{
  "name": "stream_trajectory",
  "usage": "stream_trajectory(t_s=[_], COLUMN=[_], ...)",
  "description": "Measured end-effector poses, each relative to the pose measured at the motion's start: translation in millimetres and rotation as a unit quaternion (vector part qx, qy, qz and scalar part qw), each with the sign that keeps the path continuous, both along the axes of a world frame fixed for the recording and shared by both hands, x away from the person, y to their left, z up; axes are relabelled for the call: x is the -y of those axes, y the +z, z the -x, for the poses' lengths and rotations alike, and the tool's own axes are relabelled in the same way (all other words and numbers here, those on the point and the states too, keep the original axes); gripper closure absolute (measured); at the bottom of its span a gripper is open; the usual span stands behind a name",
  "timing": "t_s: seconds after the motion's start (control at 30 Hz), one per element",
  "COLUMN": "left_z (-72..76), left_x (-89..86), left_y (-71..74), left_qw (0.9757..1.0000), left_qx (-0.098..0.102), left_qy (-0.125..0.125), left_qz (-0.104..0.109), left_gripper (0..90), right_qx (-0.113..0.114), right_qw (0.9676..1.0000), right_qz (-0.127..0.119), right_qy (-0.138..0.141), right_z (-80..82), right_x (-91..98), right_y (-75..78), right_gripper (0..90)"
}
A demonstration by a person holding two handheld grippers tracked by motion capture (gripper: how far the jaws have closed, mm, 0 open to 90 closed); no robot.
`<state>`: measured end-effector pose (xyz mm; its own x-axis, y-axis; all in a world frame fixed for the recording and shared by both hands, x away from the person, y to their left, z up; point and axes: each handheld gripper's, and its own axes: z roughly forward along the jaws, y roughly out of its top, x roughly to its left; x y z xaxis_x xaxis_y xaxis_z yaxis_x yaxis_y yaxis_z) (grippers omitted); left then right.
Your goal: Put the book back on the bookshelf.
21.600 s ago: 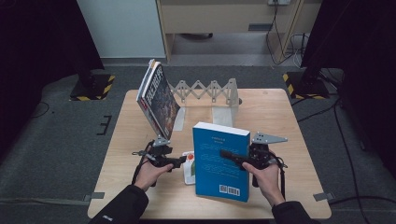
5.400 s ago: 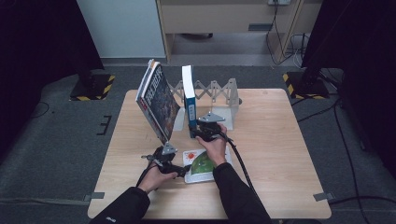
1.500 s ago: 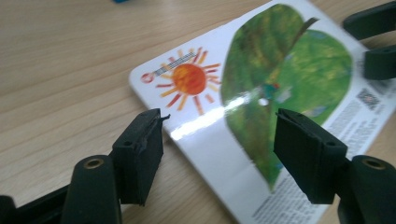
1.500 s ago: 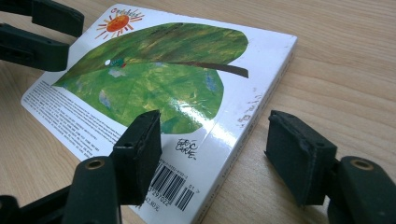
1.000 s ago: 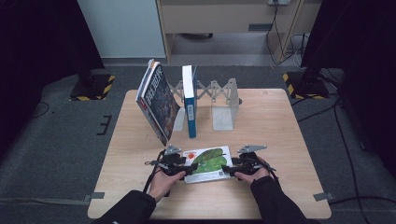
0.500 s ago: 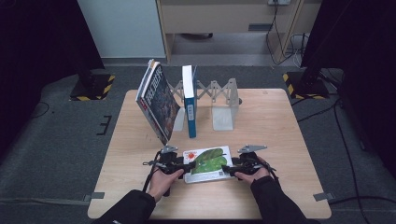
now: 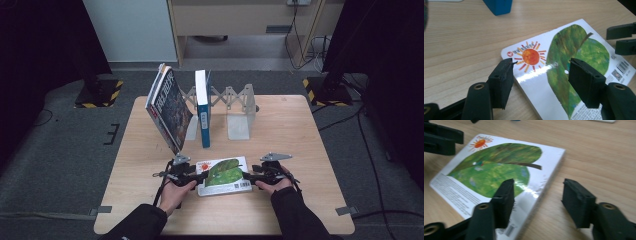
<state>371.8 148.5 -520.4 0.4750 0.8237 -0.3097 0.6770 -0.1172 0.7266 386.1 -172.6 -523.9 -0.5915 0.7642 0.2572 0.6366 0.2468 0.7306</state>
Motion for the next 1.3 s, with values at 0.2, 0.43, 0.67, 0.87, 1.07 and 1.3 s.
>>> stream_trajectory(t_s=[0.2, 0.43, 0.67, 0.87, 1.07, 1.3], left_z=[-1.2, -2.0, -3.4, -3.6, -3.2, -2.4], left_x=[1.1, 1.7, -0.9, -3.5, -6.2, -8.7], left_y=[-5.0, -6.8, -6.3, -3.6, 0.7, 5.9], left_qw=[0.9998, 0.9998, 0.9993, 0.9989, 0.9978, 0.9949], left_qx=[-0.013, -0.02, -0.029, -0.017, -0.002, 0.021], left_qy=[-0.005, -0.008, -0.004, -0.004, -0.001, 0.0], left_qz=[-0.011, 0.0, 0.024, 0.042, 0.067, 0.099], left_gripper=[35.5, 35.0, 33.7, 33.3, 33.5, 34.2], right_qx=[0.009, 0.015, 0.002, -0.01, -0.011, -0.008], right_qw=[0.9997, 0.9987, 0.9987, 0.9988, 0.9988, 0.9987], right_qz=[0.022, 0.044, 0.049, 0.047, 0.046, 0.05], right_qy=[-0.009, -0.019, -0.012, -0.012, -0.012, -0.012], right_z=[-0.5, -0.2, -0.9, -0.4, -0.6, -0.6], right_x=[2.9, 5.7, 6.1, 7.2, 7.5, 8.3], right_y=[0.1, 1.6, -1.8, -3.3, -3.2, -3.3], right_gripper=[53.6, 54.3, 55.8, 55.9, 54.8, 53.0])
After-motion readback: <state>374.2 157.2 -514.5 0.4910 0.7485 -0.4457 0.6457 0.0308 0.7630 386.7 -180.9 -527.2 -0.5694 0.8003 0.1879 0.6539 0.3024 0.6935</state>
